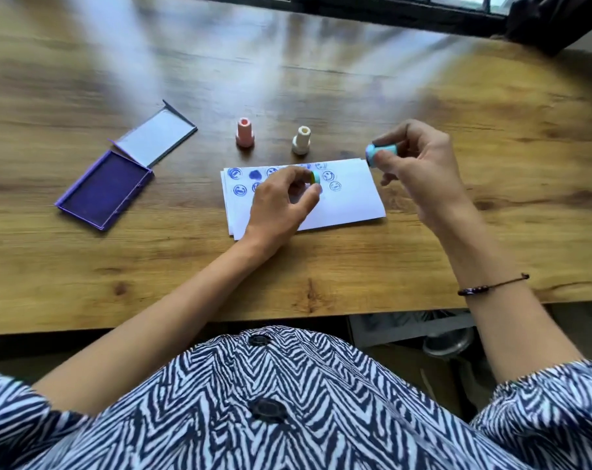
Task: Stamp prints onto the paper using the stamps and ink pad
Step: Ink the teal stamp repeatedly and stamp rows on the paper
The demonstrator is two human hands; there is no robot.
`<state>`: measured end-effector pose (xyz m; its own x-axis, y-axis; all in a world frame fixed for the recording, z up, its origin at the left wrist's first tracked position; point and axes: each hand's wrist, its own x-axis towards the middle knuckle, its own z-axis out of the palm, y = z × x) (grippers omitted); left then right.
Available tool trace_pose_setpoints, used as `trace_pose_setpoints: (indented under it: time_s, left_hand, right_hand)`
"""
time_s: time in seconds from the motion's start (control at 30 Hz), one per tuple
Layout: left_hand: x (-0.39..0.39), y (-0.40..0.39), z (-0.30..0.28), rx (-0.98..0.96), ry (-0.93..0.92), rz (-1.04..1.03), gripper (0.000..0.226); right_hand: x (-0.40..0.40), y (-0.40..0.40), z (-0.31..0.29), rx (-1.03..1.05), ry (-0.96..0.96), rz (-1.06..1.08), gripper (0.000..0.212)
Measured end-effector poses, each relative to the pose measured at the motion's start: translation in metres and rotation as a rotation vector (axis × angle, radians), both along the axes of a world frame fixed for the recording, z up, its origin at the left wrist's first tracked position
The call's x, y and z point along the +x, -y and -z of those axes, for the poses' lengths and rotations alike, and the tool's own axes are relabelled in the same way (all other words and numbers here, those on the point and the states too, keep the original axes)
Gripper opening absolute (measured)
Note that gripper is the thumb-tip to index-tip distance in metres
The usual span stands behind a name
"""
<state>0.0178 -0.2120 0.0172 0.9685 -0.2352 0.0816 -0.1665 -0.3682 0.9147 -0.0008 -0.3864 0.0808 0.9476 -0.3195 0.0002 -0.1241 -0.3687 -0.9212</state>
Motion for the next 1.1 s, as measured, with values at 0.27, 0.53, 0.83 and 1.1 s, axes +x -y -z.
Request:
trace_pose_setpoints:
  time_s: [0.27, 0.53, 0.83, 1.1]
  left_hand:
    - [0.0, -0.005, -0.002, -0.071, -0.016, -0.012, 0.02]
    - [-0.007, -0.02, -0.006, -0.172, -0.025, -0.066, 0.019]
    - [-0.048, -0.117, 0.003, -0.541, -0.158, -0.612, 0.01]
    - [-0.06, -0.163, 0.011, -0.62, -0.103, -0.988, 0.012]
  right_hand:
    - [-0.006, -0.013, 0.009, 0.111, -0.028, -0.022, 0.025]
    - [-0.007, -0.029, 0.01, 0.103, -0.062, -0.075, 0.024]
    - [0.038, -0.168, -0.001, -0.364, 0.16, -0.472, 0.015]
    - [0.079, -0.273, 0.006, -0.724, 0.383, -0.806, 0.019]
